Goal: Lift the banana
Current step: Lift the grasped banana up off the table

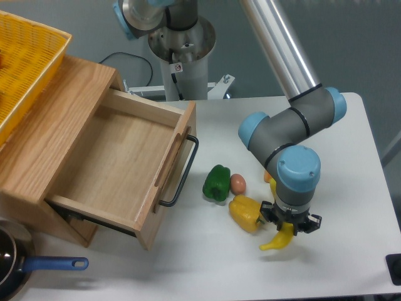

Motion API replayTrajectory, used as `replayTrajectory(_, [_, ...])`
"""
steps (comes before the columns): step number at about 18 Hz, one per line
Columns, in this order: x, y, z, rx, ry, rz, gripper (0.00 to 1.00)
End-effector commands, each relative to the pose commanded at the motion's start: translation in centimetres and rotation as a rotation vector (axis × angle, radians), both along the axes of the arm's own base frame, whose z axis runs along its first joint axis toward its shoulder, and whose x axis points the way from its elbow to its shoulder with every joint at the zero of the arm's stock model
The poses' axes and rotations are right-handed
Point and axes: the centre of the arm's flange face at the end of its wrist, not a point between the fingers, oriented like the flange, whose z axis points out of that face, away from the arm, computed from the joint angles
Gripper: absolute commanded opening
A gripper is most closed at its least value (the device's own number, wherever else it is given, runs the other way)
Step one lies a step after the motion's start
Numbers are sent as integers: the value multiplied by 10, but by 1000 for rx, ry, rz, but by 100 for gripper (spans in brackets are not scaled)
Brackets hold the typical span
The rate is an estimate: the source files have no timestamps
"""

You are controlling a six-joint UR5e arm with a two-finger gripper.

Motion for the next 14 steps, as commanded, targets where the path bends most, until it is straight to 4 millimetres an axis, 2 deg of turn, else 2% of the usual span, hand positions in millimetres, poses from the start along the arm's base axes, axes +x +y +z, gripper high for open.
replayTrajectory(8, [14,-14,45,-34,-22,-219,31])
replayTrajectory(14, [38,-13,90,75,-75,-278,31])
